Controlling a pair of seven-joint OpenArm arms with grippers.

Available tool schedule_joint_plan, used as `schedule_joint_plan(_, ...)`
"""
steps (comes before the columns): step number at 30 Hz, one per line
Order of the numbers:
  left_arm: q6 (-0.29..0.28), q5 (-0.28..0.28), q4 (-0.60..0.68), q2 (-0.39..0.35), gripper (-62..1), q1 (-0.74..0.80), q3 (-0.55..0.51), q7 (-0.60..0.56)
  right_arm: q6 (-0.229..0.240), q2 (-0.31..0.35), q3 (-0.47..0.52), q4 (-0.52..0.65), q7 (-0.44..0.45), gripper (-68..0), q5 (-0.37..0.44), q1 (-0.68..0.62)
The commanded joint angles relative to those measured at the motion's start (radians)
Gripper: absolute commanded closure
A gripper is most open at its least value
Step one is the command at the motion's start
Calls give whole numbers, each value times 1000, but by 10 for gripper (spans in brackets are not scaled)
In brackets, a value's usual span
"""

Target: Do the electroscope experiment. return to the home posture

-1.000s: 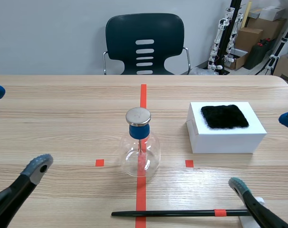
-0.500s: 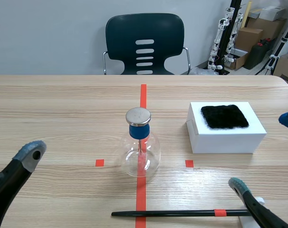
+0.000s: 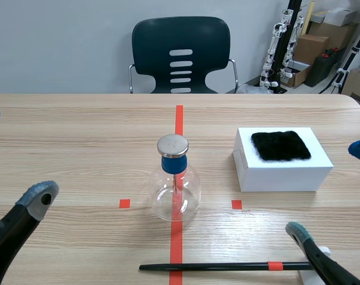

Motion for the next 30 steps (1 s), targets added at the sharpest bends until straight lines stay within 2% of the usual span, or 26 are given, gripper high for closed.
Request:
schedule_joint_plan(1, 5, -7, 5, 5, -623, 2, 1, -10, -4, 0, 3, 14, 5, -679, 14, 6)
schedule_joint_plan(30, 5, -7, 5, 5, -623, 2, 1, 1, -4, 0, 3, 14, 5, -679, 14, 6)
